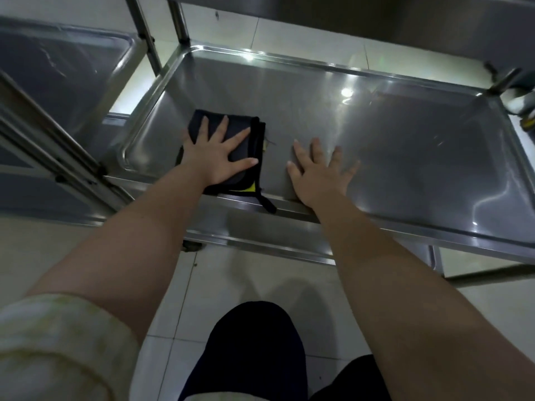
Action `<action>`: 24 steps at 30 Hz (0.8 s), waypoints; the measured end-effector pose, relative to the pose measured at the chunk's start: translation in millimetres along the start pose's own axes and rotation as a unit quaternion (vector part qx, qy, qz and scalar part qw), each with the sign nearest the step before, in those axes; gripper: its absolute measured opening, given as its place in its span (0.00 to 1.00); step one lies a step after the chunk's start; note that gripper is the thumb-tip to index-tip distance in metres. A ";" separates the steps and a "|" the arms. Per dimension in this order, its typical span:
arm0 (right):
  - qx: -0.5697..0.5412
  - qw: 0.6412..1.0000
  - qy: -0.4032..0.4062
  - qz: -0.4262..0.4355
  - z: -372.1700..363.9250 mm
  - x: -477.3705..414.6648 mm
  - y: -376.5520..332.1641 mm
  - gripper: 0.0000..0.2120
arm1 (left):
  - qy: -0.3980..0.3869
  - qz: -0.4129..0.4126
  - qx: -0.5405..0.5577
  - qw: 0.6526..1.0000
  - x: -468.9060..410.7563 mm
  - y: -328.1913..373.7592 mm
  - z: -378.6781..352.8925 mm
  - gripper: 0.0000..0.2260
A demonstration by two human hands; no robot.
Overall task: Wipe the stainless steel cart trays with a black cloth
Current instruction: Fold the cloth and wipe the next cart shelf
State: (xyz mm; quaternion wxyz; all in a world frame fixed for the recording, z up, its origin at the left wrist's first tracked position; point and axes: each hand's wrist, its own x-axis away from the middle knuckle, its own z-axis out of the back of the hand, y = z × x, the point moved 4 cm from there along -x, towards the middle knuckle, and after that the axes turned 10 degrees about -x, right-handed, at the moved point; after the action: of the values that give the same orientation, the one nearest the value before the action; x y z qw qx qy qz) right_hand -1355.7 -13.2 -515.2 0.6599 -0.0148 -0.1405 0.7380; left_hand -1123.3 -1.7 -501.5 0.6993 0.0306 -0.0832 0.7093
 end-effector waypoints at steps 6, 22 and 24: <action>-0.001 1.000 0.003 -0.015 -1.5 -5.1 8.7 0.26 | -0.017 -0.037 -0.014 0.999 4.0 70.3 2.9 0.38; 0.016 1.000 -0.003 -0.018 -4.5 -4.3 1.2 0.29 | -0.052 0.007 0.007 0.999 17.7 -19.8 -3.6 0.37; 0.016 1.000 -0.006 -0.018 -3.0 -3.0 1.0 0.28 | -0.052 -0.042 -0.002 0.998 16.9 33.6 1.1 0.38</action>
State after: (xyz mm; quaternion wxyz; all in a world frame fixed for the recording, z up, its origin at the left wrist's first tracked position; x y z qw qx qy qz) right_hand -1355.7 -15.7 -518.8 0.6722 0.0026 -0.1325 0.7285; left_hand -1157.3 14.5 -500.2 0.7230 0.0695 -0.1199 0.6768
